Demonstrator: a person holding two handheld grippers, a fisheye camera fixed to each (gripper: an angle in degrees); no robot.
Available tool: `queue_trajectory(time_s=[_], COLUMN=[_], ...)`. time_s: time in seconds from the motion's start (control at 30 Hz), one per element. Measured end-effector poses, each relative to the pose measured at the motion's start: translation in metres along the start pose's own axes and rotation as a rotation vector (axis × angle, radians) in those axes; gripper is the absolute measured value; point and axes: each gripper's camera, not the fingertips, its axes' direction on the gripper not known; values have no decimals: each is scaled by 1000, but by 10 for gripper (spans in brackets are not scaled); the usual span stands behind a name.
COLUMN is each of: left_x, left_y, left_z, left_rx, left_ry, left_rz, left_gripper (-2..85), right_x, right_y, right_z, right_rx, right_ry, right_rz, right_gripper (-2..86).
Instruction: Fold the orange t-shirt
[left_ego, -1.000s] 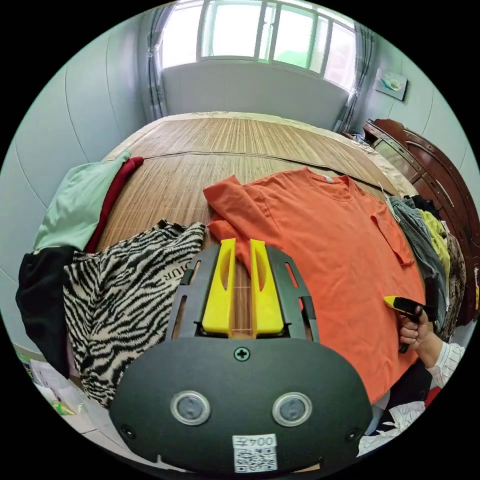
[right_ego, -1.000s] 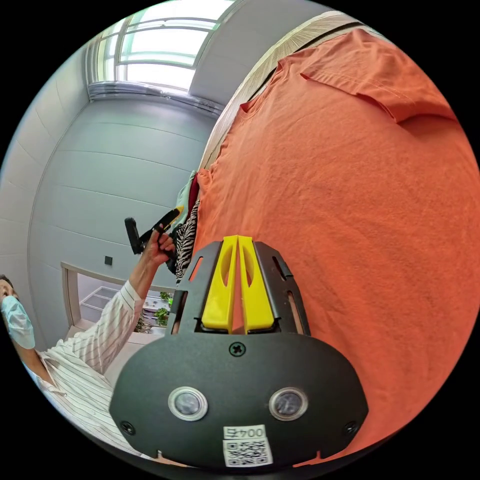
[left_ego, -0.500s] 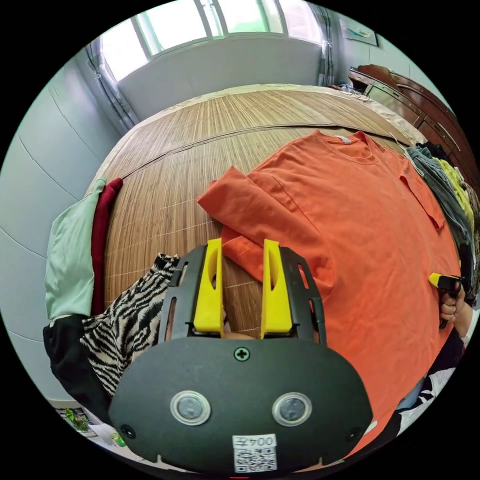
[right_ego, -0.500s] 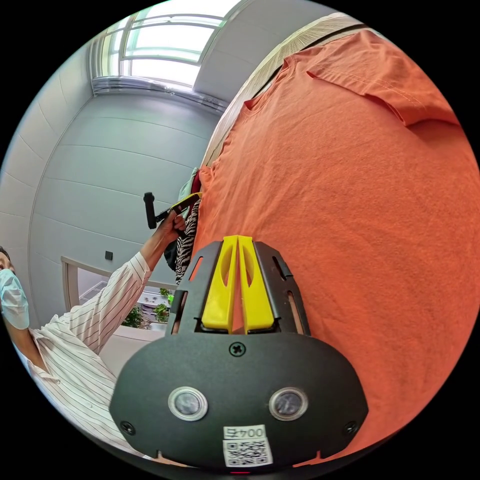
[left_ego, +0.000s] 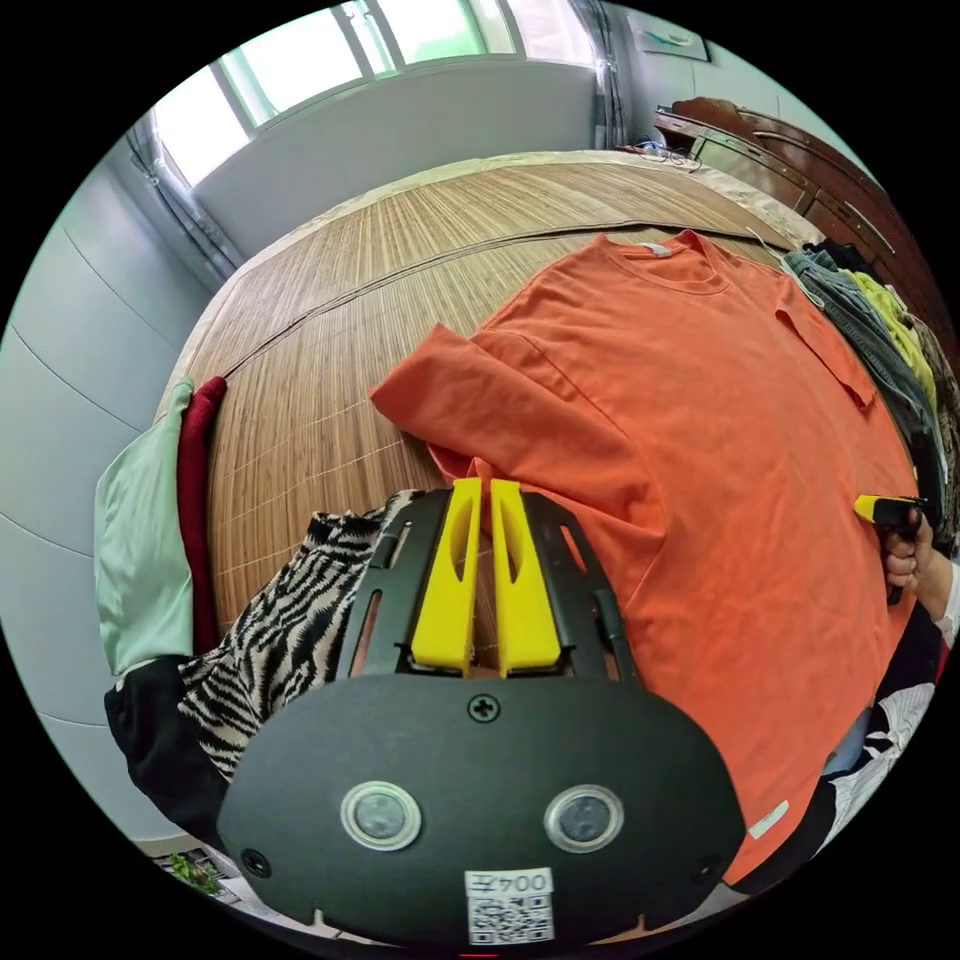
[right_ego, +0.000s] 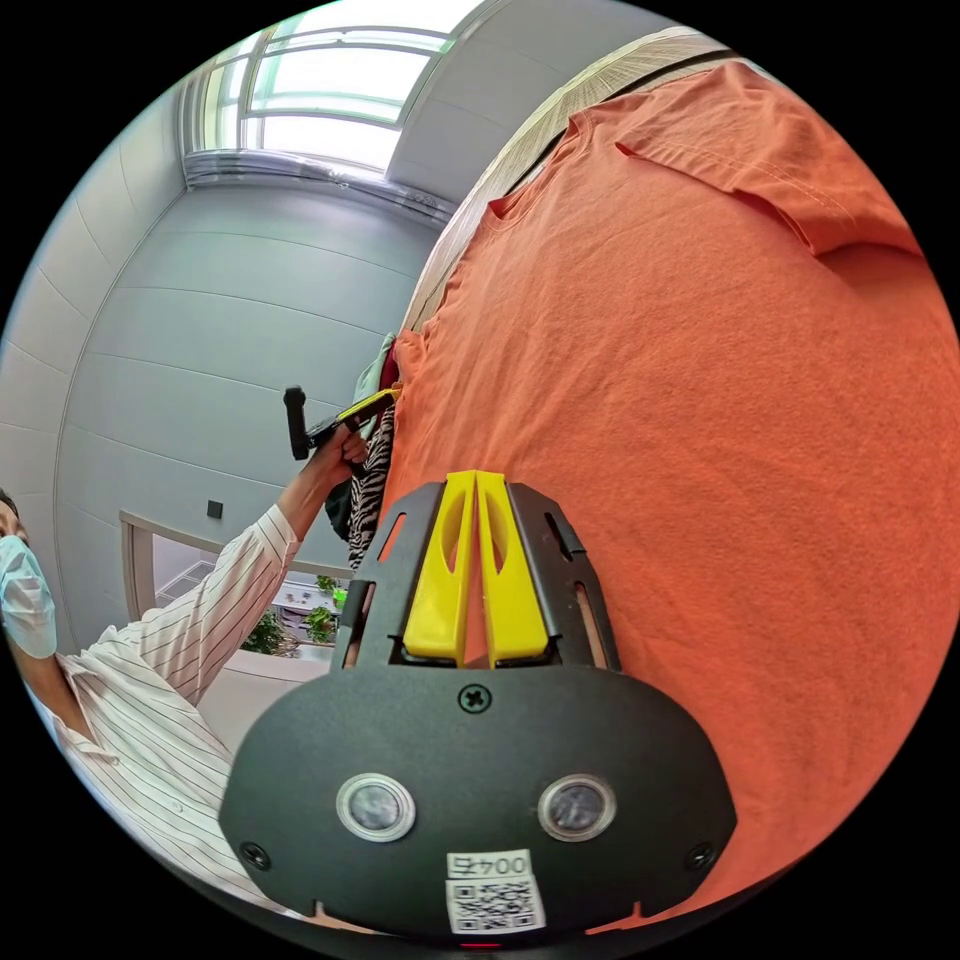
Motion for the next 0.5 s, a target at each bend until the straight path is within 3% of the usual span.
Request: queue_trajectory(time_s=[0.13, 0.27, 0.5], left_x=[-15, -29, 25], left_y=[17, 43, 44], left_z=[-20, -47, -88], left_rx=[111, 354, 508], left_ry=[97, 319, 360], left_rz=[-107, -236, -99], left_gripper=[20, 16, 15], right_x=[1, 1, 0], right_y=[-2, -3, -6], right_z=[0, 1, 5], right_rx=[0, 1, 2], right_ry=[0, 0, 6], right_rz=[0, 0, -1], right_gripper=[-8, -8, -8])
